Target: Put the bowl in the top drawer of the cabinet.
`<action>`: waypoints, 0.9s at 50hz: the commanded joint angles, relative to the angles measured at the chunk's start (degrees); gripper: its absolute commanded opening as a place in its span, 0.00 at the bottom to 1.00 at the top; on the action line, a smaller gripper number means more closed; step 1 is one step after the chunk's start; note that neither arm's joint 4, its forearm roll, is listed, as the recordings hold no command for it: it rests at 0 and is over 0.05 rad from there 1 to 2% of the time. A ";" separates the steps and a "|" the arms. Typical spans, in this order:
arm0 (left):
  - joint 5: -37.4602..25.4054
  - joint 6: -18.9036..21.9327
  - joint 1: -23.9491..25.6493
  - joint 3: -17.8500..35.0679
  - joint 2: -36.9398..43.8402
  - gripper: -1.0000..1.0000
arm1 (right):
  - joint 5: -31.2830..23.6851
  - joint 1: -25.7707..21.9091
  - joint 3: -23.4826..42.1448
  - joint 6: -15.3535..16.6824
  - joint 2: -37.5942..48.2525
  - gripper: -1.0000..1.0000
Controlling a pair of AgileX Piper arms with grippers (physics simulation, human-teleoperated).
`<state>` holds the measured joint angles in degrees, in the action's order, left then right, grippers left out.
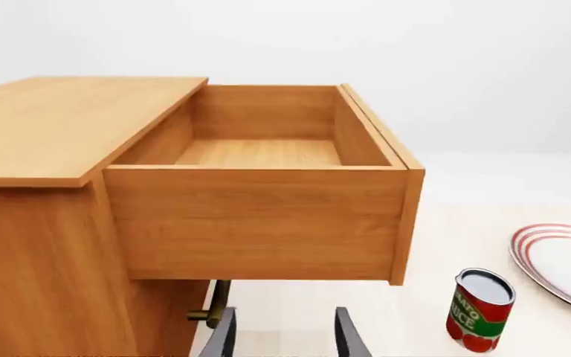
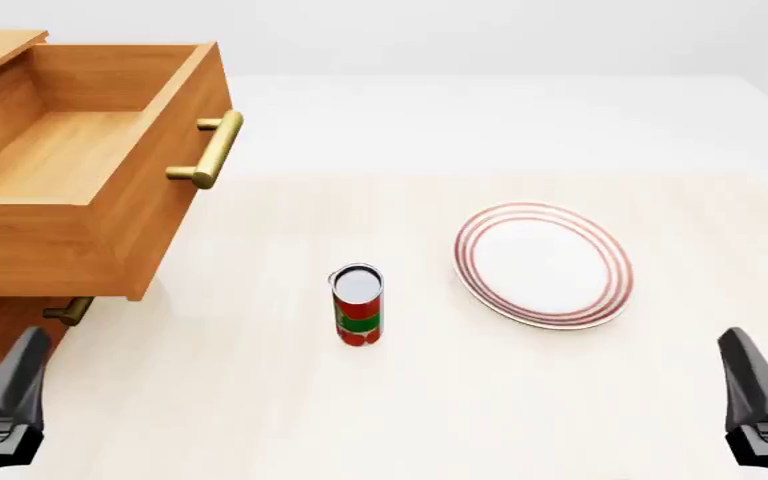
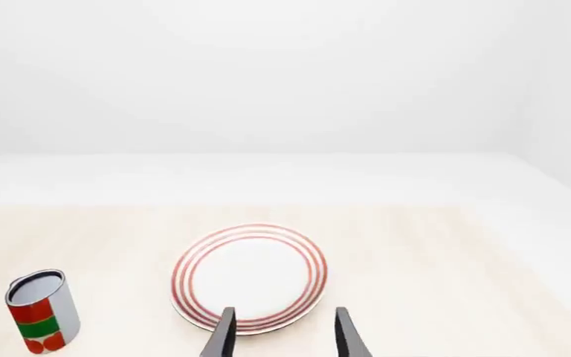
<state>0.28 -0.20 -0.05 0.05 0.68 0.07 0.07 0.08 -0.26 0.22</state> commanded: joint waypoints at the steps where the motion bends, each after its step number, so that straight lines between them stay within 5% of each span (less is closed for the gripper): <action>1: 2.89 -0.96 -0.77 0.08 4.43 1.00 | 0.32 0.18 0.17 -0.89 0.75 1.00; 6: 5.06 -1.70 -0.13 0.02 7.41 1.00 | 0.61 0.18 0.16 -0.68 0.97 1.00; 24: -2.57 -0.85 6.31 2.79 -0.40 1.00 | 1.17 0.20 0.02 -0.71 1.40 1.00; 35: -8.44 -6.87 12.37 7.86 1.93 1.00 | 0.90 0.21 0.00 -0.70 1.10 1.00; 45: -10.62 -4.97 17.85 9.39 1.94 1.00 | 0.50 0.23 0.01 -0.71 0.70 1.00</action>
<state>-7.63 -5.60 12.70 7.33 2.41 0.85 0.28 0.09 -0.96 1.22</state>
